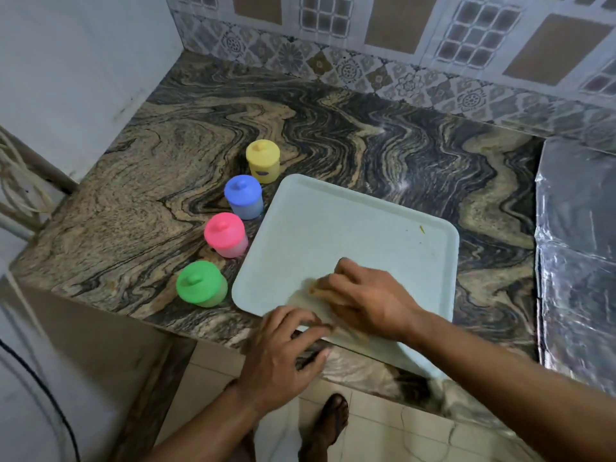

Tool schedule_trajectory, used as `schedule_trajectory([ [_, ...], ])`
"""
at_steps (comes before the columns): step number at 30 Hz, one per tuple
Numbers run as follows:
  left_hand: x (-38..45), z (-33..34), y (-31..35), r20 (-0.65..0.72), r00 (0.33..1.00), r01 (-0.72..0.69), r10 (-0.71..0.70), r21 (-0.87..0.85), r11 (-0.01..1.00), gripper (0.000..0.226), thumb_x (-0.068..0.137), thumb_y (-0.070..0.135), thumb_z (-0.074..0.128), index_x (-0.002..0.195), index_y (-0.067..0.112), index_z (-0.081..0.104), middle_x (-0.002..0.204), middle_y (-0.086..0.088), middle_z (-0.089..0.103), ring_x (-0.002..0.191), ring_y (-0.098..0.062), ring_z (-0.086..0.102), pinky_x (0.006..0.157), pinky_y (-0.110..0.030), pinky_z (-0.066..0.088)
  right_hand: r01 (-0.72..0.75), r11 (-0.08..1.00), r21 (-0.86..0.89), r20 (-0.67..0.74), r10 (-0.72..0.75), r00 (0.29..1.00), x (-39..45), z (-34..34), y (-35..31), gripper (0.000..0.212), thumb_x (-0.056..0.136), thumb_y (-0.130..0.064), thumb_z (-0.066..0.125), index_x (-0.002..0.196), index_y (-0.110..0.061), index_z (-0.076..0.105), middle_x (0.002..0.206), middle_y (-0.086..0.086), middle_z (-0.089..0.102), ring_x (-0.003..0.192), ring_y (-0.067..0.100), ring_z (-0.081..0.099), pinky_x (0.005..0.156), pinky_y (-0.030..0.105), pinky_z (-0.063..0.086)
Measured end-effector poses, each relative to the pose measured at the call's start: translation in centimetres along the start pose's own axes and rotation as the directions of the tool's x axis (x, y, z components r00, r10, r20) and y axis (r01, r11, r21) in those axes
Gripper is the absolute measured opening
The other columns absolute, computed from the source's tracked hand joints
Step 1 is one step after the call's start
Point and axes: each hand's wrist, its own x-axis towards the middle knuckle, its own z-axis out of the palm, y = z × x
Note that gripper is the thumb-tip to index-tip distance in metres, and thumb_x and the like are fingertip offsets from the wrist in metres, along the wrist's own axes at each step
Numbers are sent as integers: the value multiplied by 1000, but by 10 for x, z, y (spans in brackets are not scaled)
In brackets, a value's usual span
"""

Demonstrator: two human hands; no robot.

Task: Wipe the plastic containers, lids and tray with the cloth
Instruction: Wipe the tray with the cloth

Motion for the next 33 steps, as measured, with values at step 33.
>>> schedule_trajectory([
  [33,7,8,1,-4,1000,0,-1,-48,999,14,94,30,77,107,24,81,99,7,72,88,-23,60,75,-42,48,33,991,-127,19,-31,999,-22,0,62,37,98,-37,49,127,-22,68,106,11,58,69,35,63,51,37,50],
])
